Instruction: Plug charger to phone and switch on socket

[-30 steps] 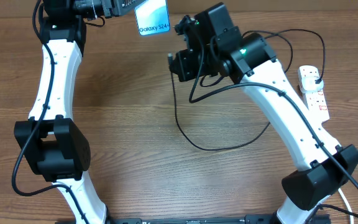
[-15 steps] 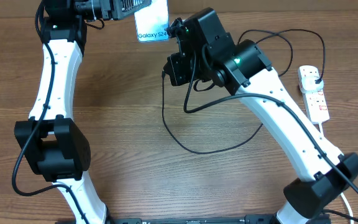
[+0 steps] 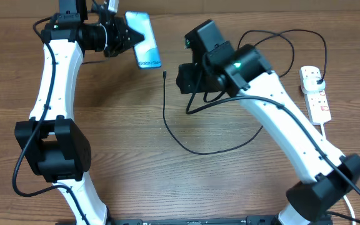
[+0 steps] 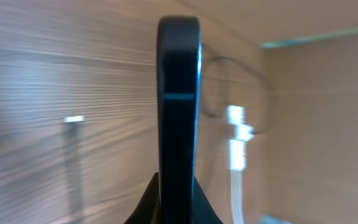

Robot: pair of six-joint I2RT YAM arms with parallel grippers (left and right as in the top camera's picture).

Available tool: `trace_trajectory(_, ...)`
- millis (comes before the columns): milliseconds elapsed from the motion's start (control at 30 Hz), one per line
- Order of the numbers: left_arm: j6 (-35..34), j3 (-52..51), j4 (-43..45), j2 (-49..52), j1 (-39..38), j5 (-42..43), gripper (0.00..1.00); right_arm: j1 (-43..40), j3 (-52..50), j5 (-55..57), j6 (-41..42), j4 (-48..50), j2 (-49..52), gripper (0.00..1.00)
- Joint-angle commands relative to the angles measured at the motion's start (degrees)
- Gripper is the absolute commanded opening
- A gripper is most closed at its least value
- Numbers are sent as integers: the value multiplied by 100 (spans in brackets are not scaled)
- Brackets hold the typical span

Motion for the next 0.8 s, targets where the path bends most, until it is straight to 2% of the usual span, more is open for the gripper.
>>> trace_trajectory(0,660,87,-343,-79,-17,-1818,4,236,-748,-219,120,562,485,81)
trace_trajectory(133,393,87,-549,-79,122,-2363,4,485,-1193,-232,129,1220,863,86)
trace_trajectory(233,361,87,-732,-79,245,-2490,4,629,-1228,-166,144,1375,1303,86)
trace_trajectory(500,472,87,-942,-79,310,-2487,4,951,-1228,407,142,1482,2162,63)
trace_trajectory(667,470,87,-944,-79,310,-2487,4,1051,-1228,584,140,1488,2293,59)
trace_trajectory(767,470,87,-964,-79,310,-2487,4,1060,-1228,577,140,1491,2406,47)
